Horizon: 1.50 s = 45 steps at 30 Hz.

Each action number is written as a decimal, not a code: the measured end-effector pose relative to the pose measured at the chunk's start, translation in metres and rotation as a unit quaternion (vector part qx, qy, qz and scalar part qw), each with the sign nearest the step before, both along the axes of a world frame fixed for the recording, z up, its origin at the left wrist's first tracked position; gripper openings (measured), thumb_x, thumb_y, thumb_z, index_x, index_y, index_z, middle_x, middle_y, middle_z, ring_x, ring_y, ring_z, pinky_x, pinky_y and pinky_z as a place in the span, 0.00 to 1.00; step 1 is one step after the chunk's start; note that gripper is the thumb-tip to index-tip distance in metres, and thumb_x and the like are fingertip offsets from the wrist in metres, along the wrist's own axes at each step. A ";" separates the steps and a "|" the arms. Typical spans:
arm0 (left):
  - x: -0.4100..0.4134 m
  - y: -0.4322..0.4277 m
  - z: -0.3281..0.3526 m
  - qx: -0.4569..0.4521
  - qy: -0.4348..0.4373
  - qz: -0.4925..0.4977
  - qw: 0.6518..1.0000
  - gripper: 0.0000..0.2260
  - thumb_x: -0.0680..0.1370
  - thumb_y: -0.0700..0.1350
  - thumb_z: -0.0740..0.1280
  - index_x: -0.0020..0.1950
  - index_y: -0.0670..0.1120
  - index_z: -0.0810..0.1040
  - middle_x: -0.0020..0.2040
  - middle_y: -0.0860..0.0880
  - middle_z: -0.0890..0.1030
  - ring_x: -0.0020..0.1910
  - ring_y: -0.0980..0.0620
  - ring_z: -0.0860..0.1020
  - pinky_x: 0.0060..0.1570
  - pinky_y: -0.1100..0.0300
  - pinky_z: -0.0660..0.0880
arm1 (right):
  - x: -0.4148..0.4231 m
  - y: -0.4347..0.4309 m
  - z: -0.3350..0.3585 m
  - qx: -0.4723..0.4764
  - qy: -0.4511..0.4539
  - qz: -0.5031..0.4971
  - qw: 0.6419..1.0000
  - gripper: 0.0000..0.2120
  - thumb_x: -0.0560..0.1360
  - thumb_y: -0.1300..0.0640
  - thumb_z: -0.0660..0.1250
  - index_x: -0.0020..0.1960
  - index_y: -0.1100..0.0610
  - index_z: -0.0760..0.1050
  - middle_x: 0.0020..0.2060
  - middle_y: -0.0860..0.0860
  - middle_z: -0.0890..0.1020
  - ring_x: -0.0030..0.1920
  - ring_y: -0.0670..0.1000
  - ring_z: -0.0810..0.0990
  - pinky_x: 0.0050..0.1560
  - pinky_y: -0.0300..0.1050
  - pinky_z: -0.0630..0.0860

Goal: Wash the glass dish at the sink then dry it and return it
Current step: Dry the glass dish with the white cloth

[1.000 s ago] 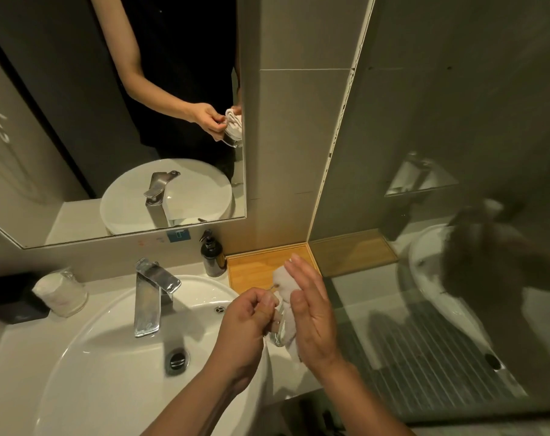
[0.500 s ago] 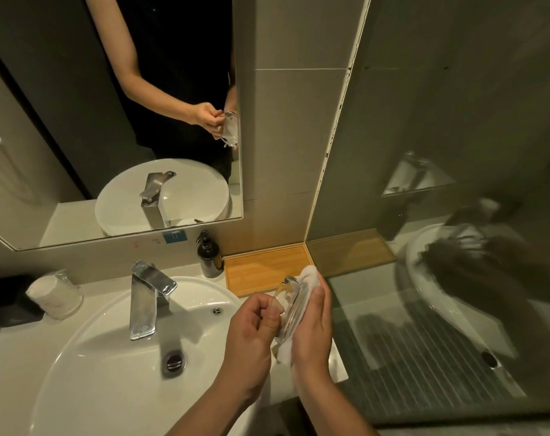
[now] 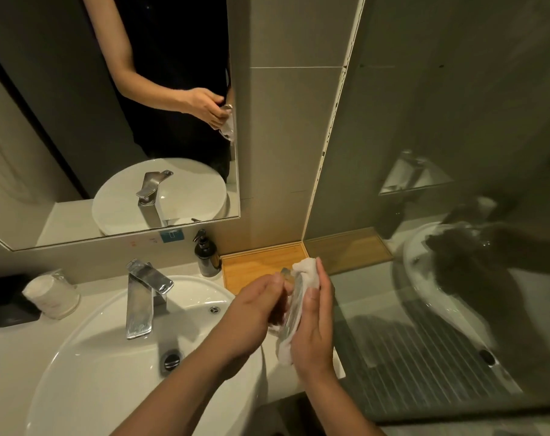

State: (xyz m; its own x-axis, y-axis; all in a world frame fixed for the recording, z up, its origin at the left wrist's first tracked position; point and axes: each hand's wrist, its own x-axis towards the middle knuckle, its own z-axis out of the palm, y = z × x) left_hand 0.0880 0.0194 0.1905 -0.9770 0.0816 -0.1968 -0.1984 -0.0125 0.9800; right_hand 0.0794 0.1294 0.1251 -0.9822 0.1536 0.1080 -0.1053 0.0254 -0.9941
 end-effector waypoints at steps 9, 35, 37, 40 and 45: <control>0.010 0.015 -0.012 -0.089 0.079 0.076 0.990 0.15 0.84 0.48 0.58 0.38 0.50 0.73 0.31 0.58 0.75 0.34 0.57 0.72 0.39 0.59 0.71 | -0.004 0.002 0.002 0.008 0.046 0.012 0.999 0.20 0.81 0.34 0.50 0.72 0.30 0.64 0.74 0.42 0.70 0.74 0.46 0.70 0.73 0.51 0.71; 0.002 0.028 -0.025 -0.115 0.064 0.151 0.980 0.16 0.84 0.51 0.56 0.37 0.50 0.70 0.31 0.57 0.74 0.32 0.64 0.73 0.34 0.71 0.70 | -0.012 -0.006 -0.010 -0.032 -0.010 -0.016 0.999 0.18 0.81 0.35 0.50 0.70 0.28 0.65 0.71 0.43 0.73 0.69 0.46 0.74 0.69 0.56 0.75; 0.005 0.028 -0.027 -0.107 0.076 0.139 0.982 0.15 0.83 0.51 0.55 0.37 0.50 0.71 0.30 0.60 0.76 0.33 0.63 0.74 0.35 0.72 0.70 | -0.011 -0.007 -0.007 -0.071 -0.051 -0.011 0.996 0.17 0.81 0.36 0.51 0.68 0.28 0.66 0.69 0.42 0.75 0.66 0.43 0.77 0.67 0.52 0.77; 0.007 0.025 -0.033 -0.096 0.092 0.119 0.984 0.16 0.83 0.52 0.56 0.38 0.50 0.71 0.31 0.62 0.76 0.33 0.63 0.73 0.36 0.71 0.70 | -0.013 -0.006 -0.004 -0.125 -0.103 -0.004 0.987 0.19 0.80 0.36 0.51 0.69 0.33 0.69 0.68 0.45 0.77 0.65 0.47 0.78 0.64 0.49 0.78; 0.008 0.021 -0.046 -0.118 0.119 0.086 0.982 0.11 0.80 0.55 0.56 0.40 0.58 0.71 0.34 0.63 0.77 0.36 0.61 0.74 0.37 0.66 0.73 | -0.018 -0.001 -0.006 -0.188 -0.246 0.008 0.951 0.20 0.82 0.36 0.54 0.70 0.39 0.72 0.64 0.53 0.82 0.60 0.55 0.83 0.55 0.56 0.83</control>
State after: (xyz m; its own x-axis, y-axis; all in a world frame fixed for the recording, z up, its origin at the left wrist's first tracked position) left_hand 0.0959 0.0409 0.1447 -0.9931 -0.1084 0.0457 0.0224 0.2071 0.9781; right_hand 0.0614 0.1280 0.1186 -0.9024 0.0742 -0.4244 0.3774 -0.3392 -0.8617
